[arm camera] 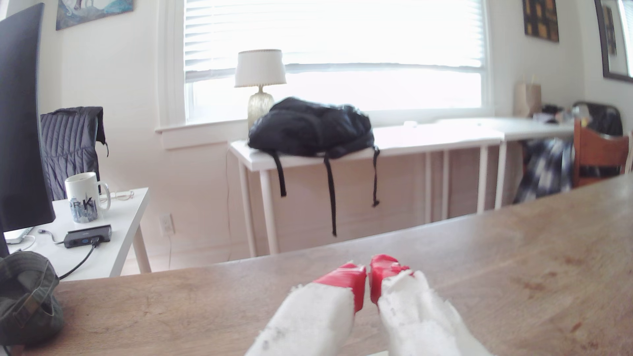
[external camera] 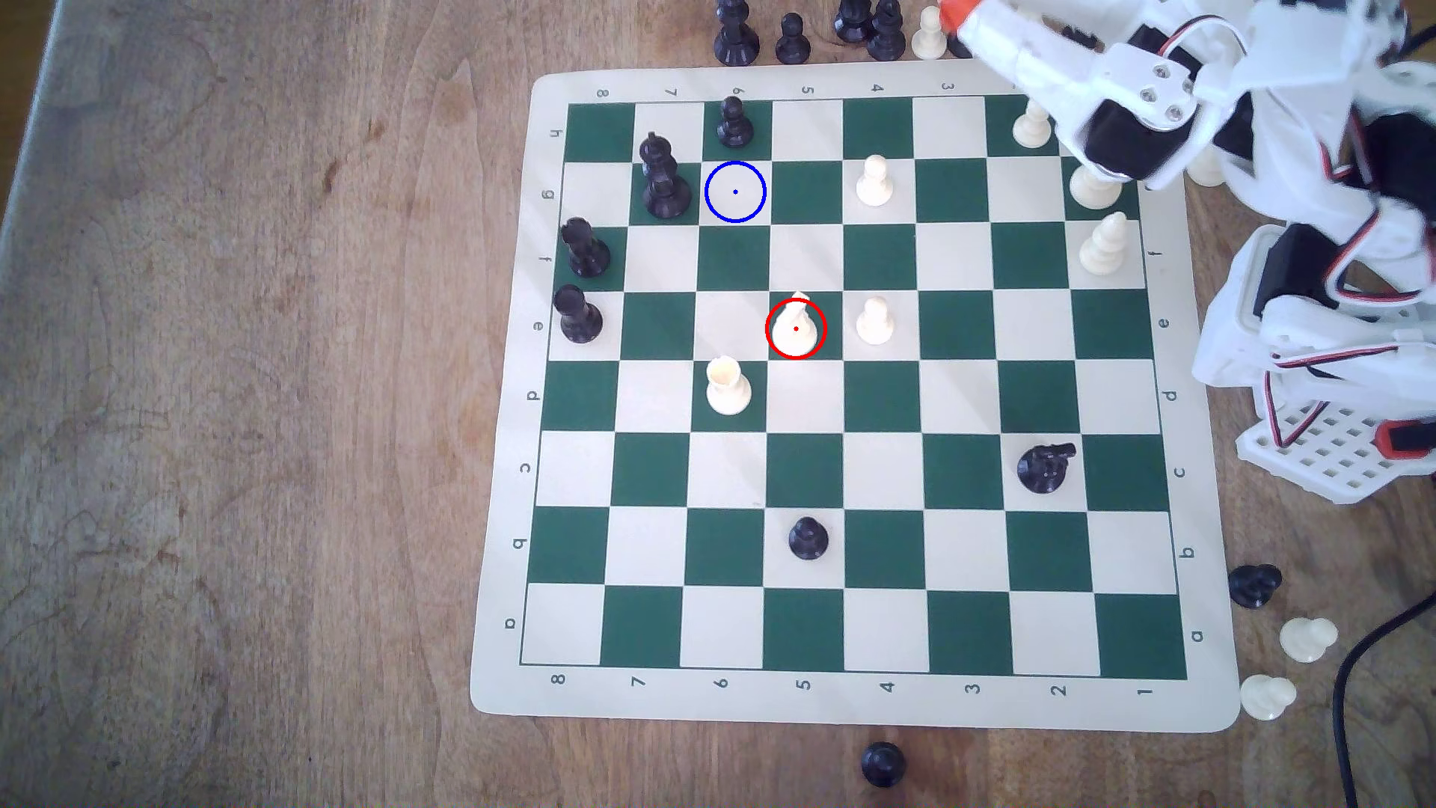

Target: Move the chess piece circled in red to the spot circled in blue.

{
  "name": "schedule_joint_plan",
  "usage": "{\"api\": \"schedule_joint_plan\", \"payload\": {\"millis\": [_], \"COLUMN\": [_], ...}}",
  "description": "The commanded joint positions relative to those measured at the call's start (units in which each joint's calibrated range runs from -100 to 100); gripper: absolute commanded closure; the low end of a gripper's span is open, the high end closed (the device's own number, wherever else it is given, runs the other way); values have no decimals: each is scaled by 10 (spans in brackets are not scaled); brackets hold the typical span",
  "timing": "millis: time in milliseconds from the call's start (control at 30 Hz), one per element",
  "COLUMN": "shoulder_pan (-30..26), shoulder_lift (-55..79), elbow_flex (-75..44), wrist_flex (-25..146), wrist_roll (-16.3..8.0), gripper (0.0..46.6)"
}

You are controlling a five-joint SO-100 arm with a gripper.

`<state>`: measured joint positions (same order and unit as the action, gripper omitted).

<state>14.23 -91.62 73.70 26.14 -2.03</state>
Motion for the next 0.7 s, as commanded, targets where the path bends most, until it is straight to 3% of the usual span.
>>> {"api": "schedule_joint_plan", "payload": {"millis": [0, 133, 233, 333, 500, 667], "shoulder_pan": [-18, -34, -51, -68, -94, -97], "shoulder_lift": [96, 226, 284, 332, 412, 531], "elbow_flex": [-120, -216, -247, -279, -309, -410], "wrist_flex": [84, 171, 196, 218, 242, 296], "wrist_roll": [12, 43, 79, 99, 205, 229], "gripper": [444, 389, 392, 392, 383, 386]}}
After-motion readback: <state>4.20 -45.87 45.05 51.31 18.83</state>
